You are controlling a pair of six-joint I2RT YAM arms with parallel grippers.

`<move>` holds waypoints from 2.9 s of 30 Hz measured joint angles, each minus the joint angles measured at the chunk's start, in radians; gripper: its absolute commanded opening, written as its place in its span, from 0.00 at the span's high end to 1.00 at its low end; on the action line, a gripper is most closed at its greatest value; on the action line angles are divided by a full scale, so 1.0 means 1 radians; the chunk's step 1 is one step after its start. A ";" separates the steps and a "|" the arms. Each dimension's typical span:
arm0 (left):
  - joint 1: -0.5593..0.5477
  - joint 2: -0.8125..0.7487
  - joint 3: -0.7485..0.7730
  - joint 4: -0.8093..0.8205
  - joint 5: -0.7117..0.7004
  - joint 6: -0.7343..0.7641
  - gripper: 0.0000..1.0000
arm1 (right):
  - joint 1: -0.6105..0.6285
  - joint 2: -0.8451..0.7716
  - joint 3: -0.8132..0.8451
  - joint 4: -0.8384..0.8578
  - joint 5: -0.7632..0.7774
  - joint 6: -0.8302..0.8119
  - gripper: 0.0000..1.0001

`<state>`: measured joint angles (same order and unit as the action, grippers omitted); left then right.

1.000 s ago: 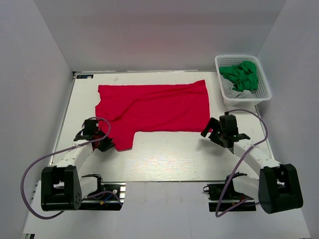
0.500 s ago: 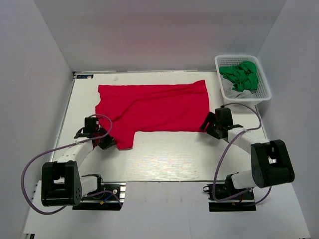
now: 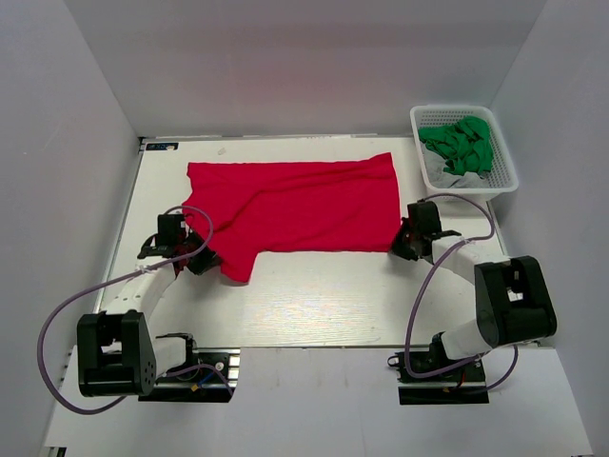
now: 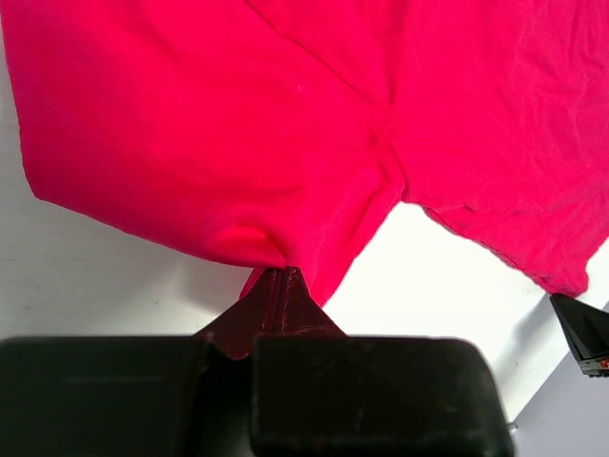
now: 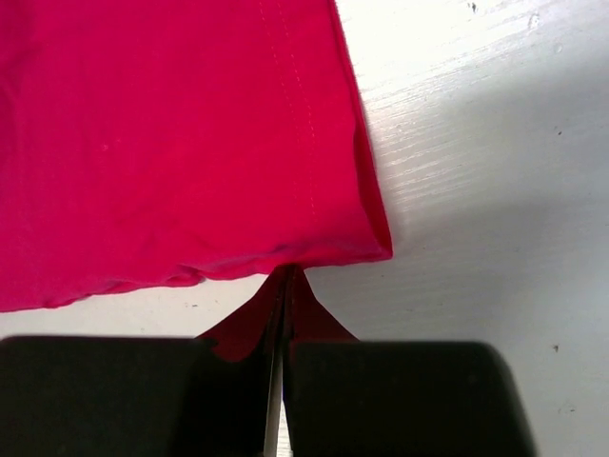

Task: Fold and stack the t-shirts
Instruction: Grap the side of the flattened tshirt closest away from the robot with both arms, then fold the other side of the tshirt into a rectangle

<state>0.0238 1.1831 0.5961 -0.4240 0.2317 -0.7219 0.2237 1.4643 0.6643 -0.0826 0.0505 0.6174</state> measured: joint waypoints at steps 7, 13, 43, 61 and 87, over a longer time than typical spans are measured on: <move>0.000 0.002 0.051 -0.021 0.015 -0.001 1.00 | 0.000 -0.024 0.043 -0.042 0.000 -0.026 1.00; 0.000 0.003 0.096 -0.025 0.015 -0.003 1.00 | 0.000 -0.043 0.069 -0.069 0.001 -0.050 0.92; 0.000 0.002 0.124 -0.063 0.014 -0.024 1.00 | -0.001 0.100 0.152 -0.126 0.028 -0.038 1.00; 0.006 0.138 0.336 -0.056 0.020 -0.072 1.00 | -0.001 0.122 0.376 -0.176 0.029 -0.081 1.00; 0.021 0.671 0.895 -0.091 -0.068 -0.079 1.00 | -0.004 0.510 0.922 -0.260 0.099 -0.131 1.00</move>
<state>0.0448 1.8538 1.4910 -0.5148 0.1638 -0.8013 0.2195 1.9747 1.5864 -0.3428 0.1497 0.4866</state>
